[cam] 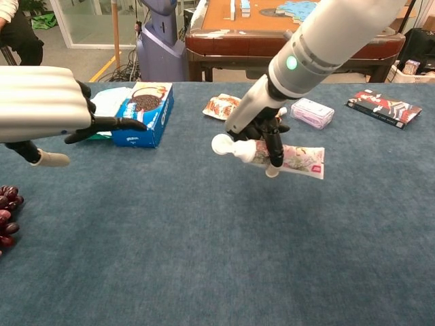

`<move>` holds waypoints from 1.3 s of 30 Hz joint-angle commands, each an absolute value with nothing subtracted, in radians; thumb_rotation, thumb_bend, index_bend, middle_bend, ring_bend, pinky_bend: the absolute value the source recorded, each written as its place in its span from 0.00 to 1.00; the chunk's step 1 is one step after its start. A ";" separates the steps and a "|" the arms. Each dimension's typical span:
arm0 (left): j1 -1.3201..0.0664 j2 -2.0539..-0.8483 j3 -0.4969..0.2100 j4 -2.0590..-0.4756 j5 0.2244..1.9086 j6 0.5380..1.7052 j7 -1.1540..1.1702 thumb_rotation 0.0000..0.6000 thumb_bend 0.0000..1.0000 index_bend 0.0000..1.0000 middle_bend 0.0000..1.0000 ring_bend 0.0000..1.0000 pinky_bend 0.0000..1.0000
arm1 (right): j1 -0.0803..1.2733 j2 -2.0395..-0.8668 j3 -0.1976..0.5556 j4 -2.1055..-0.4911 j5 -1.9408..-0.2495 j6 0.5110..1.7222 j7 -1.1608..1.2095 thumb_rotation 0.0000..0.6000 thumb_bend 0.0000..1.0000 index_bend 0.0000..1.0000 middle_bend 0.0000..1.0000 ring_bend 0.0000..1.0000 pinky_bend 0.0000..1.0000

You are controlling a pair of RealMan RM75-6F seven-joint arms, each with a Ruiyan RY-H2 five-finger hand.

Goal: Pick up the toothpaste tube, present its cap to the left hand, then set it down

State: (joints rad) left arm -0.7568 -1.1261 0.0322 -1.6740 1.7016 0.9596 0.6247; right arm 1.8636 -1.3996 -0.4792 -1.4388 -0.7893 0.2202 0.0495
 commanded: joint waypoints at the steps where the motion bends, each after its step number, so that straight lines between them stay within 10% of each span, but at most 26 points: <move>1: -0.735 -1.105 0.038 -1.694 1.689 0.976 0.629 1.00 0.23 0.00 0.61 0.53 0.44 | 1.853 -1.394 -0.512 -1.451 -0.794 0.239 0.025 1.00 1.00 1.00 0.89 0.91 0.67; 8: -0.698 -1.092 0.041 -1.700 1.654 0.987 0.630 1.00 0.23 0.00 0.60 0.53 0.44 | 1.821 -1.428 -0.575 -1.433 -0.748 0.314 -0.033 1.00 0.95 1.00 0.83 0.78 0.63; 14: -0.681 -1.093 0.037 -1.702 1.639 0.994 0.634 1.00 0.23 0.00 0.60 0.53 0.44 | 1.813 -1.459 -0.592 -1.431 -0.680 0.379 -0.089 1.00 0.23 0.61 0.58 0.58 0.61; 17: -0.674 -1.089 0.035 -1.705 1.635 0.998 0.633 1.00 0.23 0.00 0.60 0.53 0.44 | 1.808 -1.450 -0.578 -1.444 -0.651 0.418 -0.106 1.00 0.02 0.37 0.42 0.51 0.60; 24: -0.658 -1.086 0.027 -1.708 1.608 1.003 0.632 1.00 0.23 0.00 0.59 0.52 0.44 | 1.776 -1.377 -0.521 -1.492 -0.628 0.485 -0.116 1.00 0.00 0.01 0.15 0.30 0.50; 32: -0.607 -1.097 -0.007 -1.682 1.507 1.054 0.578 1.00 0.23 0.00 0.57 0.50 0.44 | 1.666 -1.182 -0.463 -1.629 -0.694 0.596 -0.078 1.00 0.00 0.00 0.06 0.22 0.45; 39: -0.540 -1.108 -0.048 -1.643 1.354 1.087 0.375 1.00 0.23 0.02 0.48 0.45 0.44 | 1.442 -1.006 -0.466 -1.756 -0.826 0.823 -0.041 1.00 0.04 0.04 0.19 0.26 0.46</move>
